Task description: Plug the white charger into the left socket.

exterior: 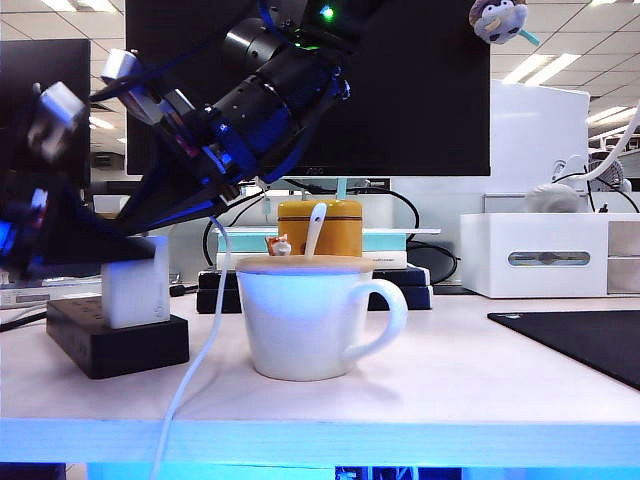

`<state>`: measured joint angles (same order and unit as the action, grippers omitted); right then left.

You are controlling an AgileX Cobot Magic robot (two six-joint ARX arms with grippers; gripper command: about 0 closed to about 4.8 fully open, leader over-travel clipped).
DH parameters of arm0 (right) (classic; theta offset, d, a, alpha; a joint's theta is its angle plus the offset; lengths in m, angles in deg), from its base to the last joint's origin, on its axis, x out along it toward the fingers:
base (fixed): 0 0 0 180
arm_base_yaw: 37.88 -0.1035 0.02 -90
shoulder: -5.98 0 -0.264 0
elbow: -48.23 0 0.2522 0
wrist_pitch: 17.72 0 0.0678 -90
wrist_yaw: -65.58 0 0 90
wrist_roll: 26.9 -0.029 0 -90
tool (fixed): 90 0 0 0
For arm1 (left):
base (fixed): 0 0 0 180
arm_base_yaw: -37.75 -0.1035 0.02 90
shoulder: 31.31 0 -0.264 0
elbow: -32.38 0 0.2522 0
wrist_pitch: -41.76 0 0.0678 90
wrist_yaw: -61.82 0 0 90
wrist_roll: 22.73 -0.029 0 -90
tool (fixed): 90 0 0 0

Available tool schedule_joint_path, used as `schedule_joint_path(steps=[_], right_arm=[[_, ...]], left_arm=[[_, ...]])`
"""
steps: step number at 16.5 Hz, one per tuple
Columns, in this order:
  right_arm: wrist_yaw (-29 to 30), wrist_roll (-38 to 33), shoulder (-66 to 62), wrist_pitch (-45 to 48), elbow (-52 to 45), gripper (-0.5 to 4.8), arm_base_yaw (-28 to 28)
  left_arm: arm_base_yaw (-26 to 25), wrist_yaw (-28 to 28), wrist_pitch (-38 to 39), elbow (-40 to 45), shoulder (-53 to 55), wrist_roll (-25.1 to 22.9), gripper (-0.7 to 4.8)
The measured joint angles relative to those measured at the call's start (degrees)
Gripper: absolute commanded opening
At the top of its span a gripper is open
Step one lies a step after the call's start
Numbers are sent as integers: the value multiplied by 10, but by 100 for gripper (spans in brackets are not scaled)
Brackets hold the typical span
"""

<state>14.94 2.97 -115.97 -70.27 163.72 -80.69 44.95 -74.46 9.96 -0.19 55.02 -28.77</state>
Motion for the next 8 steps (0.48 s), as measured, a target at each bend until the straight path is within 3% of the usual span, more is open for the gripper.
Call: schedule_joint_path(steps=[2,4,8], right_arm=[[2,0,0,1,0,-5,-1],[-3,0,7,3,-3,-5,-2],[-34,1,30,-1,-13,-5,-3]], left_arm=[[1,9,33,11,10,23,479],[0,20,20,5,3,56,479],[0,37,21,7,-58,70,479]])
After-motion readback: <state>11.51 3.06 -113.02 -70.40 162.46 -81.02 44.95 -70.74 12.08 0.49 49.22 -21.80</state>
